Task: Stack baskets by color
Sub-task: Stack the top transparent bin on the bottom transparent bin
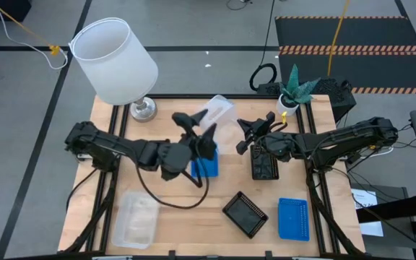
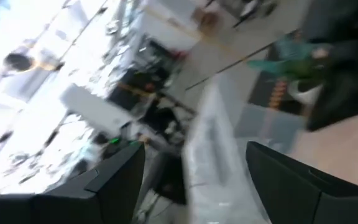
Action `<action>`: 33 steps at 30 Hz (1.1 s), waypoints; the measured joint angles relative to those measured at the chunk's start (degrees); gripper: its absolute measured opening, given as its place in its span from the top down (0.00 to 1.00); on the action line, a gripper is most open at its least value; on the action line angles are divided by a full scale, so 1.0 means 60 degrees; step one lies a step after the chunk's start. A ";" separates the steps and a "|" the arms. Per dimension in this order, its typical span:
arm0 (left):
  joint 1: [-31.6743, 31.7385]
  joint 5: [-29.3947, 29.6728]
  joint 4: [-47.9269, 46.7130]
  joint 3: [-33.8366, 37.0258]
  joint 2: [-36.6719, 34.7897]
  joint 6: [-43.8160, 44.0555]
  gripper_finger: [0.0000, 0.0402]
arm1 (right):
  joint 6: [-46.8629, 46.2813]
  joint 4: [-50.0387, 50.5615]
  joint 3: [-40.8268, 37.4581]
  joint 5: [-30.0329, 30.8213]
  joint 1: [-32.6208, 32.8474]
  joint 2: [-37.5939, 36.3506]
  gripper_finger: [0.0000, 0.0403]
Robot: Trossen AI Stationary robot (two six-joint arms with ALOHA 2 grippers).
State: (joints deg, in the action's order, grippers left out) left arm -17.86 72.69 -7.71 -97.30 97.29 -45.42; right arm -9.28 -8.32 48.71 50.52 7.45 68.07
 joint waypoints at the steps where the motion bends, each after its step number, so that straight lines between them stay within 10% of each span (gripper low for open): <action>1: 0.0019 -0.0336 -0.0230 0.0000 0.0023 0.0357 0.30 | 0.0066 0.0004 0.0000 0.0105 0.0002 0.0000 1.00; 17: 0.1061 -0.1385 -0.1661 0.0004 0.0024 0.2090 0.61 | 0.0169 0.0161 0.0000 0.0331 0.0002 -0.0004 1.00; 26: 0.1034 -0.1327 -0.1702 0.0004 0.0018 0.2129 0.97 | 0.0169 0.0200 0.0000 0.0339 0.0002 -0.0004 1.00; 33: 0.1035 -0.1372 -0.1798 0.0006 0.0016 0.2159 0.99 | 0.0242 0.0076 -0.0004 0.0138 0.0031 -0.0004 0.89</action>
State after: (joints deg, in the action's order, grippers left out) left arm -11.64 64.46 -18.50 -97.26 97.38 -32.46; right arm -7.84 -7.86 48.69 51.35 7.64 68.05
